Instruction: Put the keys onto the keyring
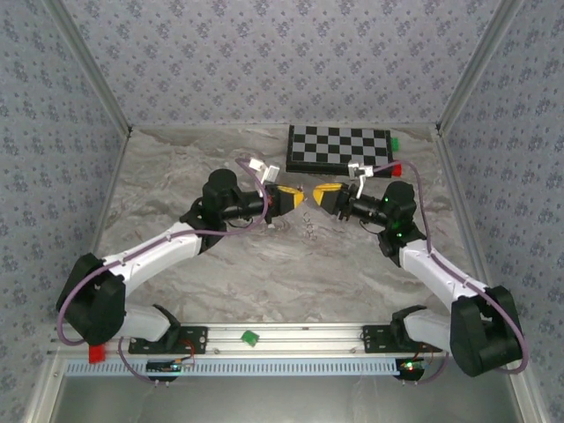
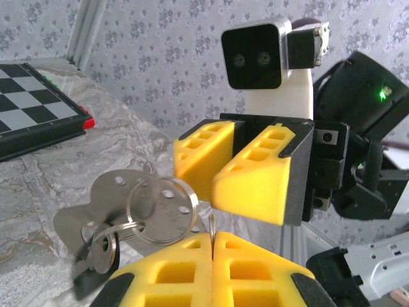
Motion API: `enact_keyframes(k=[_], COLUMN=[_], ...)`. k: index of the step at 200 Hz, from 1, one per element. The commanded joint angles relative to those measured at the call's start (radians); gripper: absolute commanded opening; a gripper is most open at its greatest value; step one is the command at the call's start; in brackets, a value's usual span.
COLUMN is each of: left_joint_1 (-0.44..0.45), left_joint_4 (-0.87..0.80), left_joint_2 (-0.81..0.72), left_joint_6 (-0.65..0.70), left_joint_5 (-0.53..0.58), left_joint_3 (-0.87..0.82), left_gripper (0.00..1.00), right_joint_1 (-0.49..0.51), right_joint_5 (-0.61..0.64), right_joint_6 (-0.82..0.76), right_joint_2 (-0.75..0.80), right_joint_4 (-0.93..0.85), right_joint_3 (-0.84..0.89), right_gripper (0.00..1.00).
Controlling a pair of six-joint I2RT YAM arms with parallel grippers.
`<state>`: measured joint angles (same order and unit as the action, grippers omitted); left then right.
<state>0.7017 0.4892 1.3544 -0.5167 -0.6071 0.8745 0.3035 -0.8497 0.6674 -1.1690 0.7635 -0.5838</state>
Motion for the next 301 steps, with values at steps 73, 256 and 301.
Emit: enact_keyframes(k=[73,256,301], left_joint_1=[0.028,0.042,0.041], left_joint_4=[0.203,0.206,0.194], left_joint_2=[-0.043,-0.055,-0.053], left_joint_6=[-0.099,-0.096,-0.088], left_joint_5=[0.153,0.176,0.176], left_joint_3=[-0.051,-0.066,-0.066], left_gripper=[0.00,0.00,0.00], right_joint_1=[0.064,0.106,0.102], right_joint_5=[0.041,0.043,0.022], right_joint_6=[0.171,0.169,0.159], right_joint_2=[-0.072,-0.136,-0.128], right_joint_4=[0.336,0.356,0.330], right_joint_3=[0.024,0.022,0.010], right_gripper=[0.25,0.13,0.00])
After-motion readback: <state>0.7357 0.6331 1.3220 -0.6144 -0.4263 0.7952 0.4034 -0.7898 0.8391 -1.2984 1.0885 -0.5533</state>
